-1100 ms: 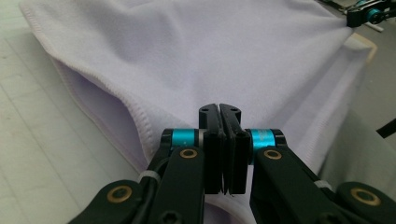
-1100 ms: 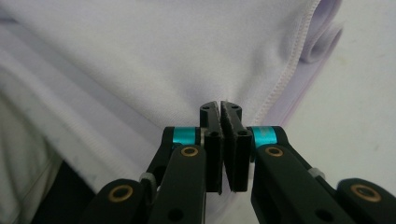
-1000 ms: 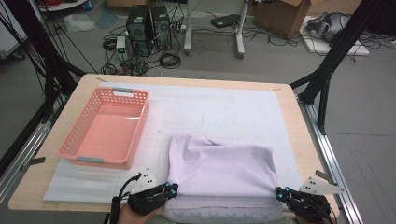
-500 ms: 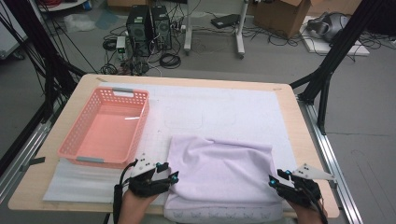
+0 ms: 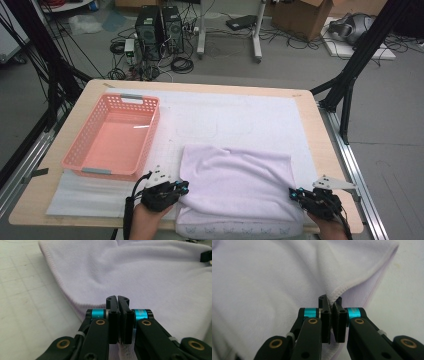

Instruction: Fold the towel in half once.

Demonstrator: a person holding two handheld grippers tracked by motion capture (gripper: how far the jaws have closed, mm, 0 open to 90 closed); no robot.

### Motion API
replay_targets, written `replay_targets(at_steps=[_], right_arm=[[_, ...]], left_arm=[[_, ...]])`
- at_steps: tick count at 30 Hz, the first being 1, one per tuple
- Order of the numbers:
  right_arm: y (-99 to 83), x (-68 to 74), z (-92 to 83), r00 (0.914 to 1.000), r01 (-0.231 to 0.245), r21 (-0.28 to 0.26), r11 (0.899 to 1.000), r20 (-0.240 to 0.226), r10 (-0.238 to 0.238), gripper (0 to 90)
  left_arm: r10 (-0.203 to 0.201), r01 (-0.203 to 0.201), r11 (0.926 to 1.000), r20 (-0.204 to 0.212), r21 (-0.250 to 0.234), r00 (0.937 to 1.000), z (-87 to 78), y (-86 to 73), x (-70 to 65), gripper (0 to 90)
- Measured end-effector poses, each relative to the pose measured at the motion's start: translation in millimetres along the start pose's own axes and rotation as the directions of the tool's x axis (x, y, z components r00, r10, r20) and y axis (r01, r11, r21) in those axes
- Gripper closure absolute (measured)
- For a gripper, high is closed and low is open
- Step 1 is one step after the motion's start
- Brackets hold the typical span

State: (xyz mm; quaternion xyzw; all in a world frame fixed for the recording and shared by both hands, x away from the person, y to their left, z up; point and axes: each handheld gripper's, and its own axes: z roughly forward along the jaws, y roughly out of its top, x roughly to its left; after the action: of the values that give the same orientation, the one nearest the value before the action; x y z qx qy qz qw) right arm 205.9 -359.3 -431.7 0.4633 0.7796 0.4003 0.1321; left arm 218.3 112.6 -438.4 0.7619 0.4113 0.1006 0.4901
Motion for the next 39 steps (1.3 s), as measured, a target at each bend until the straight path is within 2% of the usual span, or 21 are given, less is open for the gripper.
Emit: replay_targets(at_steps=[4,5,6,7,8,10,12,15,17,19,20,22,23,24,29,33,36,37,39], right_arm=[[-8.8,2.3,-12.9,0.9987,-0.020,0.027,0.999,-0.047,0.021,83.8],[-9.8,2.5,-13.9,0.9991,-0.023,0.041,0.999,-0.036,0.025,75.1],[-10.2,1.4,-14.0,0.9996,-0.024,0.039,0.999,-0.010,0.024,65.6],[-10.2,0.4,-15.2,0.9991,-0.040,0.030,0.999,0.016,0.040,64.4],[-9.8,-1.5,-16.4,0.9985,-0.052,0.012,0.999,0.019,0.052,62.6],[-8.0,-3.6,-19.0,0.9977,-0.064,-0.027,0.998,0.022,0.064,60.4],[-6.0,-4.3,-20.7,0.9975,-0.062,-0.054,0.997,0.029,0.064,58.7],[-2.3,-6.9,-20.0,0.9972,-0.058,-0.094,0.994,0.042,0.062,58.2],[2.3,-8.8,-16.1,0.9969,-0.047,-0.110,0.993,0.058,0.053,58.2],[8.5,-10.2,-9.8,0.9964,-0.036,-0.114,0.993,0.073,0.044,58.2],[11.9,-10.9,-5.6,0.9962,-0.033,-0.111,0.993,0.076,0.042,58.0],[18.7,-12.9,3.8,0.9959,-0.017,-0.103,0.995,0.087,0.026,57.7],[22.2,-13.6,8.8,0.9955,-0.012,-0.099,0.995,0.092,0.021,57.7],[25.4,-14.4,13.5,0.9955,-0.008,-0.092,0.996,0.094,0.017,57.7],[38.8,-18.0,30.6,0.9951,0.021,-0.066,0.998,0.098,-0.014,57.8],[44.6,-20.8,37.7,0.9944,0.018,-0.057,0.998,0.105,-0.012,57.4],[49.0,-23.4,45.1,0.9934,0.015,-0.038,0.999,0.114,-0.011,56.9],[50.7,-24.5,48.4,0.9935,0.019,-0.030,0.999,0.113,-0.015,57.0],[54.1,-24.5,55.1,0.9938,0.026,-0.015,1.000,0.109,-0.024,57.9]], left_arm=[[-0.008,0.008,0.9999,0.017,-0.012,0.9998,-10.3,-8.4,0.6,86.6],[-0.009,0.009,0.9999,0.013,-0.014,0.9999,-9.6,-7.9,1.7,83.8],[-0.020,0.021,0.9996,0.008,-0.019,0.9998,-7.7,-6.3,2.8,76.6],[-0.026,0.026,0.9994,0.001,-0.024,0.9996,-5.7,-4.2,4.3,68.5],[-0.037,0.037,0.9988,-0.005,-0.031,0.9993,-4.0,-2.0,5.7,61.6],[-0.051,0.050,0.9973,-0.018,-0.054,0.9985,-1.5,2.3,8.2,53.7],[-0.060,0.058,0.9966,-0.030,-0.058,0.9977,3.1,7.7,12.9,49.5],[-0.083,0.083,0.9965,-0.035,-0.011,0.9959,18.0,15.7,21.8,47.4],[-0.091,0.092,0.9955,-0.052,0.020,0.9945,30.0,19.2,25.7,47.9],[-0.095,0.098,0.9940,-0.061,0.050,0.9937,39.1,21.1,27.1,52.8],[-0.083,0.086,0.9946,-0.063,0.058,0.9946,42.5,21.1,26.0,58.8],[-0.055,0.063,0.9945,-0.089,0.084,0.9945,46.5,19.4,21.2,77.9],[-0.045,0.053,0.9954,-0.095,0.080,0.9945,46.1,18.0,19.2,83.9],[-0.043,0.051,0.9956,-0.100,0.079,0.9941,44.6,17.3,18.3,85.4],[-0.041,0.045,0.9966,-0.061,0.069,0.9973,25.5,7.8,13.7,86.6],[-0.036,0.036,0.9972,-0.011,0.065,0.9993,7.1,-4.8,6.4,86.6],[-0.035,0.034,0.9970,0.012,0.069,0.9993,0.4,-10.6,3.7,86.0],[-0.030,0.029,0.9976,0.015,0.062,0.9994,-0.7,-10.5,3.6,84.7],[-0.032,0.031,0.9986,0.011,0.044,0.9994,-1.9,-8.2,5.3,75.1]])
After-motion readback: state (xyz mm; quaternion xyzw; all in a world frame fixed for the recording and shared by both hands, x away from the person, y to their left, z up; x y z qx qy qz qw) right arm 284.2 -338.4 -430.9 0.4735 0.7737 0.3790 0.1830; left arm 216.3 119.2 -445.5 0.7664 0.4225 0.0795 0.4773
